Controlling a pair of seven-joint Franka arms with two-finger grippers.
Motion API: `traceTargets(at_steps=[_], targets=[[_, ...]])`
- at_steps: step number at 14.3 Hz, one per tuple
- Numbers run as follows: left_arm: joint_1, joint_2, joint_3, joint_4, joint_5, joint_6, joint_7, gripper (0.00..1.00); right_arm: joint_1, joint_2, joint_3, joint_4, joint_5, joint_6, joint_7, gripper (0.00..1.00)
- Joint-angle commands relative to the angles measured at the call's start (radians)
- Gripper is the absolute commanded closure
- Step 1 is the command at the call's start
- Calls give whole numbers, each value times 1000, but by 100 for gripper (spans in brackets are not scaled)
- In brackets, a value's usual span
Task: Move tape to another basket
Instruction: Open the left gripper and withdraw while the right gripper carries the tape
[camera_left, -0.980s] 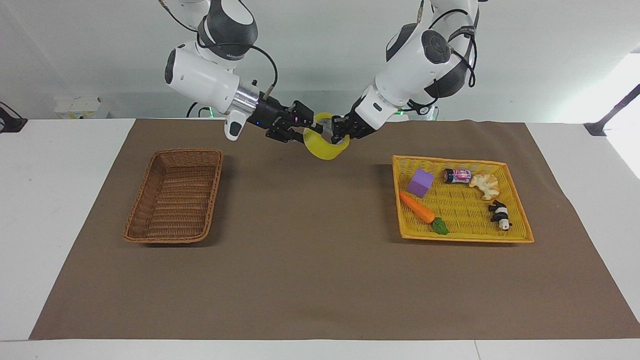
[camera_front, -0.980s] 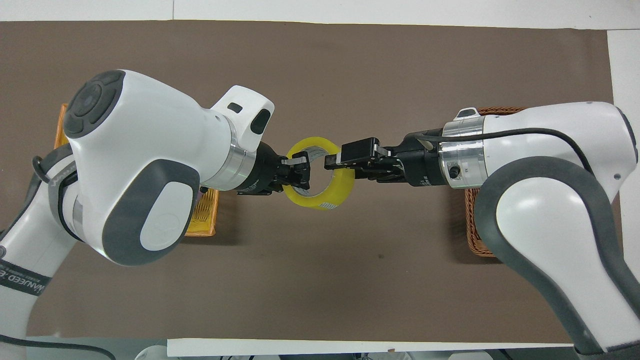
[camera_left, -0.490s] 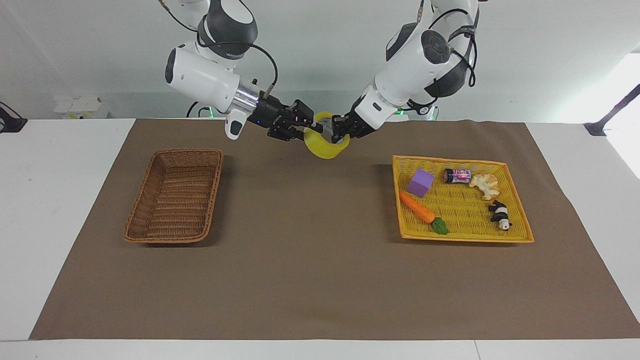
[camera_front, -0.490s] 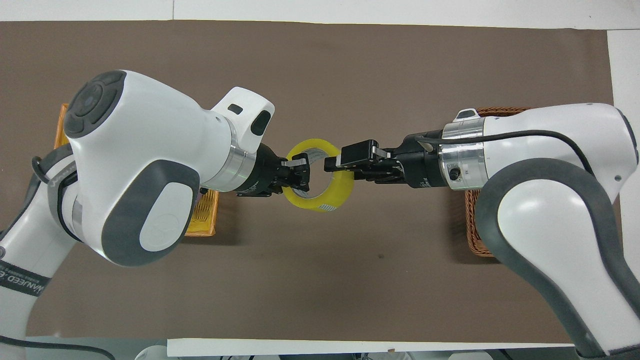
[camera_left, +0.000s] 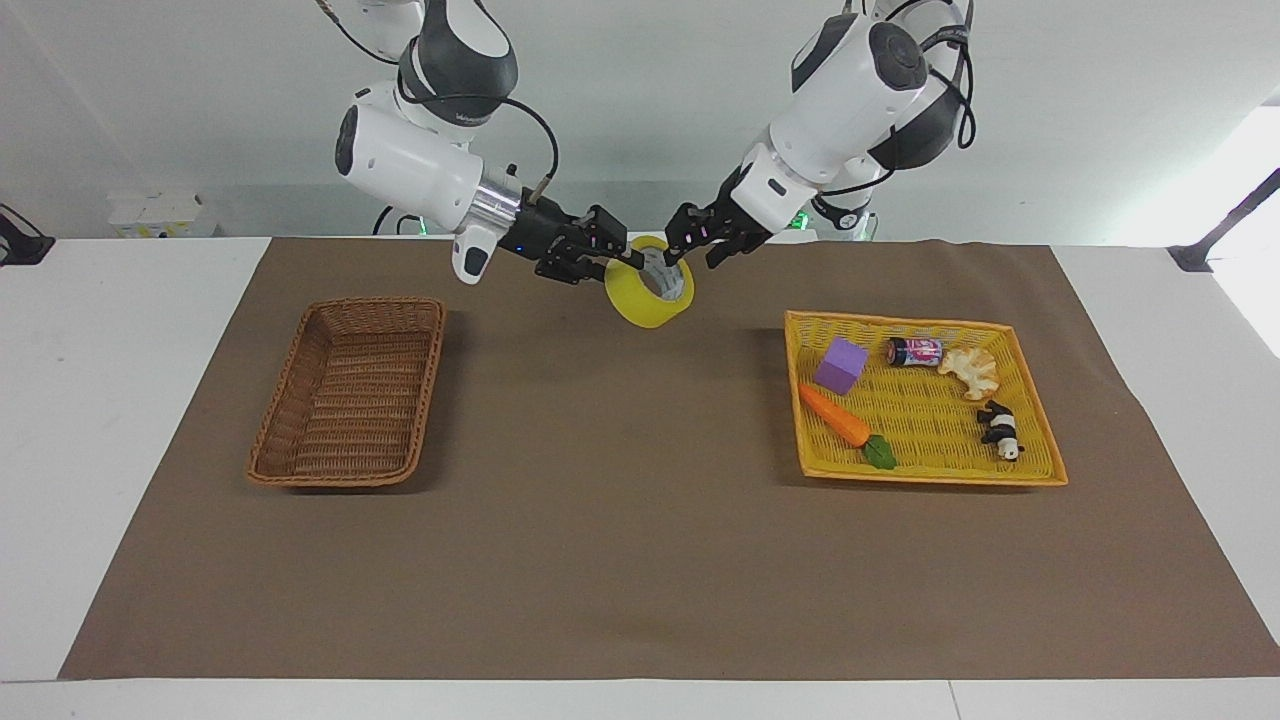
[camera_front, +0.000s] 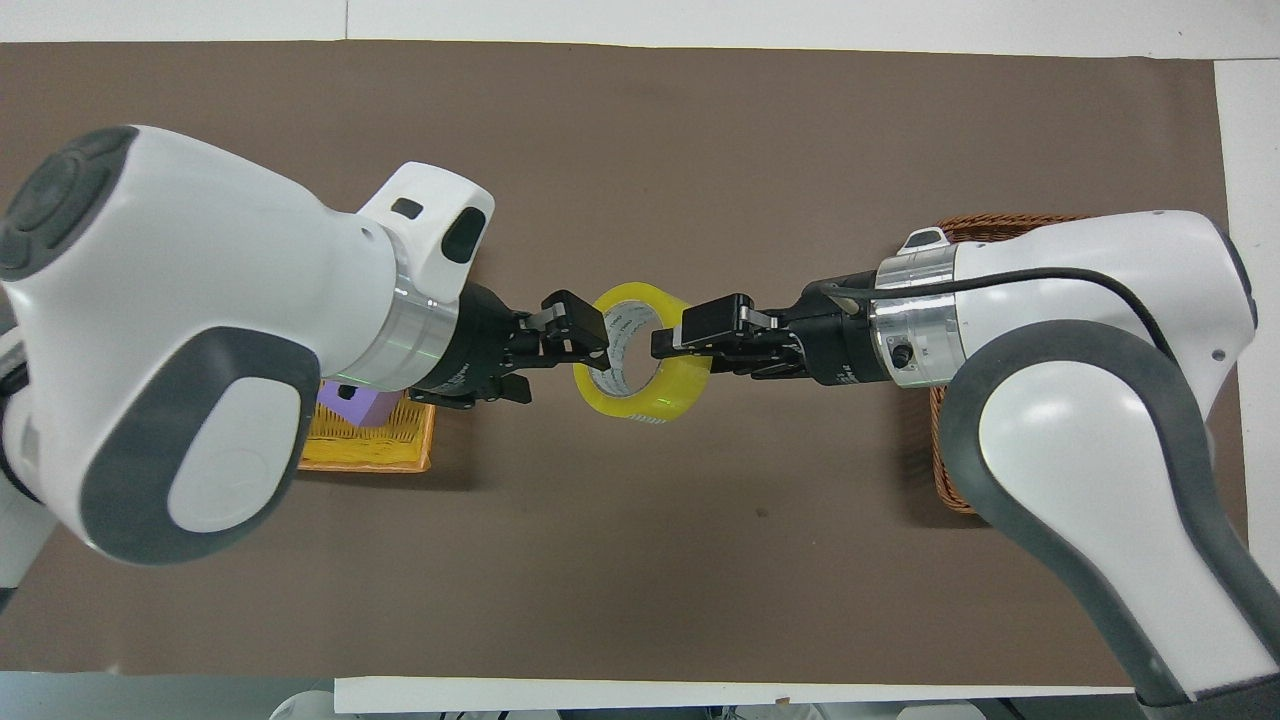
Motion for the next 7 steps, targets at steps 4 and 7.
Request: traceTargets(at_steps=[4,7], targets=[[151,-38,7,6,212,-135,17,0,-128,-36,-5,-2,-86,-126,-90,100],[279,-41,7,6,347,-201,138,0,-264,-42,-5,-2,-107,-235,-182,100]])
